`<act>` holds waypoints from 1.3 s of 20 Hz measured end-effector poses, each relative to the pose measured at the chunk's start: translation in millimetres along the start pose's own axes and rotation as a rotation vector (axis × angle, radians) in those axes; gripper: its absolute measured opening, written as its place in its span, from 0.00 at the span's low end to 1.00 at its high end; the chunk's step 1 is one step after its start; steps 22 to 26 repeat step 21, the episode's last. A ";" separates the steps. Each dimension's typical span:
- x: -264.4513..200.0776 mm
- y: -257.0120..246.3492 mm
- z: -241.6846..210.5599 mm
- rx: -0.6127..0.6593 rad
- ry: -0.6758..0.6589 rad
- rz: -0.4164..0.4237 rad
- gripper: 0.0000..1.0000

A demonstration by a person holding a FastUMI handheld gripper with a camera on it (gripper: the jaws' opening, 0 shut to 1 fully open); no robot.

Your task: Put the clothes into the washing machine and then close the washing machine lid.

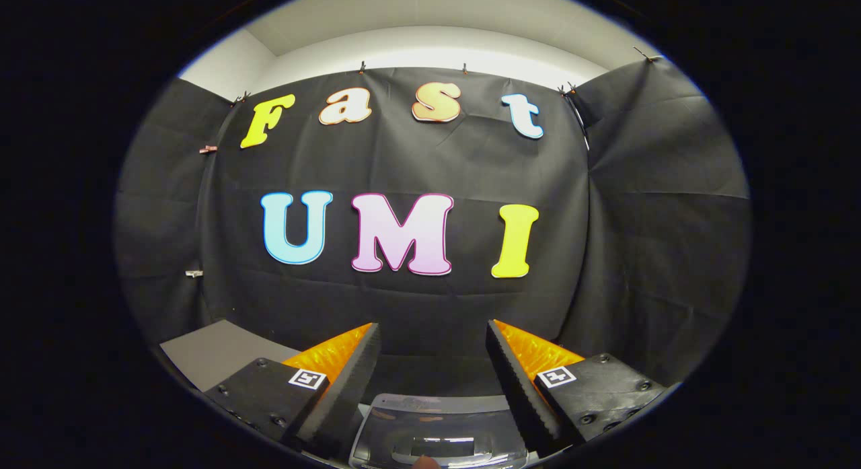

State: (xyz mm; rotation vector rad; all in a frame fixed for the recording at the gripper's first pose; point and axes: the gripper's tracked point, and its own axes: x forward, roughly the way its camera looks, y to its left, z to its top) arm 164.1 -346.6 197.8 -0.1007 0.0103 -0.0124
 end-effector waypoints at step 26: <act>-19.2 -5.3 36.5 0.021 -0.103 0.019 0.97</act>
